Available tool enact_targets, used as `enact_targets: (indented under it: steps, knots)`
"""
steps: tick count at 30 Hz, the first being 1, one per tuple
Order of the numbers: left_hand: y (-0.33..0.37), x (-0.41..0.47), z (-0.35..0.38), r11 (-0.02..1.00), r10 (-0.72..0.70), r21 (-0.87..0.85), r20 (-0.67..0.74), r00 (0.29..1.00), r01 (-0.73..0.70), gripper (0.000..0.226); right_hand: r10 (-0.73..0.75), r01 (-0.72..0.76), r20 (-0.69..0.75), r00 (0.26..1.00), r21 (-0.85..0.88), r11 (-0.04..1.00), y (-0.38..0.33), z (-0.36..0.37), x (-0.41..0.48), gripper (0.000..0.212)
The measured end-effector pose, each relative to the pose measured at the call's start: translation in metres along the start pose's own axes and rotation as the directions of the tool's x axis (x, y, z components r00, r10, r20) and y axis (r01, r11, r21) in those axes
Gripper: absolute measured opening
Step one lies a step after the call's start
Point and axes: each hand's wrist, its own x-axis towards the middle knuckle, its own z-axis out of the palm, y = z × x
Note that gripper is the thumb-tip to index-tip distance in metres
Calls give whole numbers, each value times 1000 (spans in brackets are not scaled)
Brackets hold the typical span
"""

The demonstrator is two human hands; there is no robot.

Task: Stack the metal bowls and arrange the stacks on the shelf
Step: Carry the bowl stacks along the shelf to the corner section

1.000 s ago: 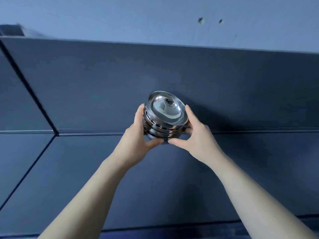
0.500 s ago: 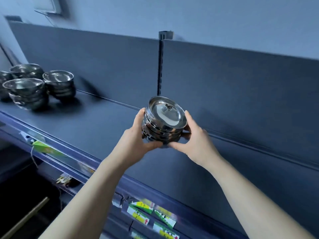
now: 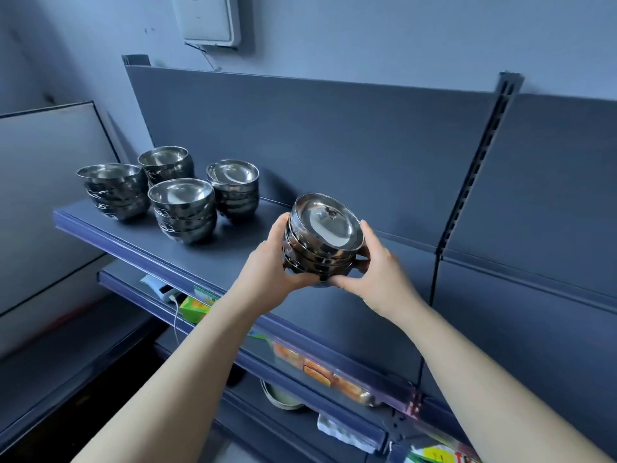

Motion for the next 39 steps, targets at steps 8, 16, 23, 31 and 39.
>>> enact_targets:
  steps: [8, 16, 23, 31, 39]
  knots:
    - [-59, 53, -31, 999, -19, -45, 32, 999, 21, 100, 47, -47, -10, 999, 6, 999, -6, 58, 59, 107]
    - [-96, 103, -34, 999, -15, -28, 26, 1000, 16, 98, 94, -94, -17, 995, -9, 995, 10, 85, 110, 103]
    - [-118, 129, -32, 998, 10, -54, 37, 999, -8, 95, 58, -64, -52, 997, -105, 992, 12, 92, 132, 96]
    - [-129, 149, -37, 994, 109, -4, 102, 989, -109, 97, 115, -129, -66, 991, -276, 952, -7, 91, 138, 97]
    - [-113, 148, -83, 904, 289, 282, 149, 946, -321, 80, 57, -143, -175, 983, -532, 834, -67, 94, 128, 90]
